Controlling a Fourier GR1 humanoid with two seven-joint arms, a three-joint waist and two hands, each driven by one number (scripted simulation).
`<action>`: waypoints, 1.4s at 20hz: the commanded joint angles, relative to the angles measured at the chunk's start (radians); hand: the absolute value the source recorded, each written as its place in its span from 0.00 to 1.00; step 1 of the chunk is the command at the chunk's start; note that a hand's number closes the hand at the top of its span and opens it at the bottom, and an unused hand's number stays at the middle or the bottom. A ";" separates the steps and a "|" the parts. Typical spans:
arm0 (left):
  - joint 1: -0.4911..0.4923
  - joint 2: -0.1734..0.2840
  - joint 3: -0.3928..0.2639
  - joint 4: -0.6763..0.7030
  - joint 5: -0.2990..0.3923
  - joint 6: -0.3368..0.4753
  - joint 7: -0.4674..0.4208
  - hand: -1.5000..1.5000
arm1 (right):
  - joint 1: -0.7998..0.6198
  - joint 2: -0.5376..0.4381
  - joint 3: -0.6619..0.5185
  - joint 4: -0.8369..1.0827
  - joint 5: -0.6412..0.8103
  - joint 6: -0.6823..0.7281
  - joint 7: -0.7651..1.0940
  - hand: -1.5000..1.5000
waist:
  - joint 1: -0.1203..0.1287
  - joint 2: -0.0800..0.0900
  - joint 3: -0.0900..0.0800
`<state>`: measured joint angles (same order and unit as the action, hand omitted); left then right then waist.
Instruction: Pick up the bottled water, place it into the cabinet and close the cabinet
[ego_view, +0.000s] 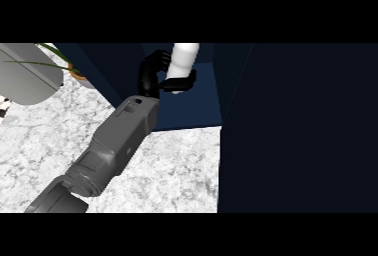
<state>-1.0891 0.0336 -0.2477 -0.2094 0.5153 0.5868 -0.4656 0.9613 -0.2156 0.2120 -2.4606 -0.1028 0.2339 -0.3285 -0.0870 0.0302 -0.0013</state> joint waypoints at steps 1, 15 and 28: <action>-0.018 -0.005 0.003 0.070 -0.022 0.036 -0.041 1.00 | -0.005 0.004 -0.008 -0.027 -0.083 0.010 0.019 0.00 | -0.006 0.005 0.001; -0.116 0.009 -0.013 0.124 -0.073 0.018 -0.077 0.00 | 0.010 -0.001 0.010 -0.044 -0.066 0.049 0.029 0.00 | -0.020 0.009 -0.001; -0.086 0.010 0.092 0.016 0.006 -0.281 -0.244 0.00 | 0.021 0.012 -0.005 -0.008 -0.083 0.072 0.004 0.00 | 0.036 -0.015 0.001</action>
<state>-1.1941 0.0312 -0.1718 -0.1806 0.5147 0.3920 -0.6776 0.9804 -0.2082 0.2181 -2.4446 -0.1266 0.3051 -0.3406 -0.0721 0.0220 -0.0013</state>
